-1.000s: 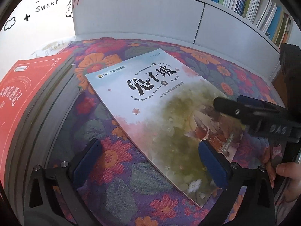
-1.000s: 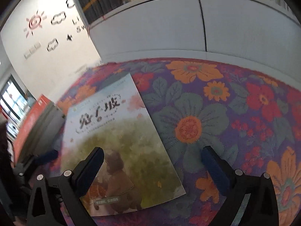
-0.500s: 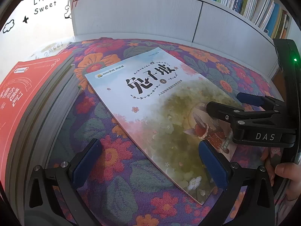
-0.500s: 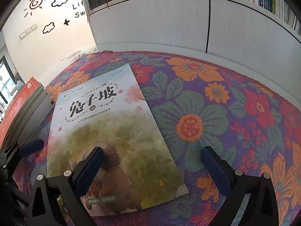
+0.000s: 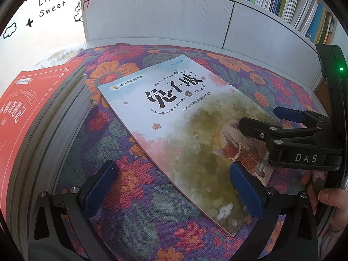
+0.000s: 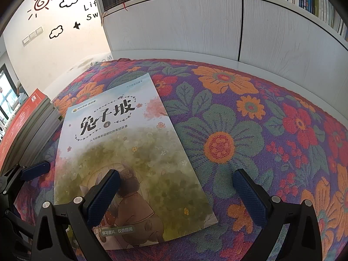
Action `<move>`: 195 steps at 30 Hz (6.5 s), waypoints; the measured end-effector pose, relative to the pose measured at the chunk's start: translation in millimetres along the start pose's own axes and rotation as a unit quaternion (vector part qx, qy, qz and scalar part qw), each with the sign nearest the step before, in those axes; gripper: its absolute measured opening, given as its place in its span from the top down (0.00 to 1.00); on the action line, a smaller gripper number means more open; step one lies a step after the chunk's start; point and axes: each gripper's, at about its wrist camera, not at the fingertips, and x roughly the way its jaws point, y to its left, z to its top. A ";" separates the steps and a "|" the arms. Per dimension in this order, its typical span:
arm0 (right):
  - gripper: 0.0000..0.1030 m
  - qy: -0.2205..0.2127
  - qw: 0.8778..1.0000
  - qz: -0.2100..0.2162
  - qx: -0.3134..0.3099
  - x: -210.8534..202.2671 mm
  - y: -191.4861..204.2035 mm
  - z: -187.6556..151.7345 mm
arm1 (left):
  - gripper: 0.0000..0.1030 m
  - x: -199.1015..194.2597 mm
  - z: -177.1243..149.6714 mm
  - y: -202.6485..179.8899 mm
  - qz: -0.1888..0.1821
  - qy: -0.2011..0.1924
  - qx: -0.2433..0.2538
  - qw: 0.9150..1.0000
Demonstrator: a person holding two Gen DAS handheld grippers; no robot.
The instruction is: Organize books
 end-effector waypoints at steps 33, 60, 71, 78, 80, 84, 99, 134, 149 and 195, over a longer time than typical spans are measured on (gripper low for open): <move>0.00 -0.001 1.000 0.000 0.000 -0.1 0.2 0.0 | 0.00 0.7 1.3 0.5 -0.001 0.001 0.000 1.000; 0.08 0.137 0.977 0.163 0.019 -79.8 25.3 -81.8 | 0.01 -44.6 -46.8 -38.1 -0.118 0.117 0.226 0.960; 0.61 0.150 0.909 0.317 0.227 -57.8 -74.1 -94.1 | 0.52 -19.1 2.5 25.2 -0.176 0.149 0.011 0.973; 0.95 0.146 0.884 0.361 0.258 -28.6 -98.3 -93.3 | 0.57 -19.5 3.3 10.7 -0.125 0.134 0.037 0.982; 0.93 0.136 0.896 0.339 0.252 -31.7 -94.2 -89.9 | 0.57 -19.9 6.4 9.6 -0.109 0.133 0.039 0.984; 0.86 0.124 0.925 0.283 0.222 -49.7 -79.2 -81.4 | 0.57 -34.6 15.2 19.4 -0.130 0.132 0.029 0.982; 0.86 0.047 0.967 0.226 0.108 -121.5 -15.2 -70.7 | 0.57 -76.9 36.3 26.2 -0.140 0.108 0.063 0.982; 0.84 0.025 0.968 0.247 0.023 -136.2 148.8 1.9 | 0.57 -158.6 71.5 165.8 -0.112 0.023 0.029 0.993; 0.84 0.076 0.958 0.275 0.006 -58.4 207.7 15.5 | 0.57 -112.3 57.9 245.9 -0.091 0.060 -0.029 0.994; 0.42 0.137 0.967 0.210 0.050 -50.1 209.1 13.3 | 0.28 -119.1 62.8 237.2 0.030 0.040 0.005 0.999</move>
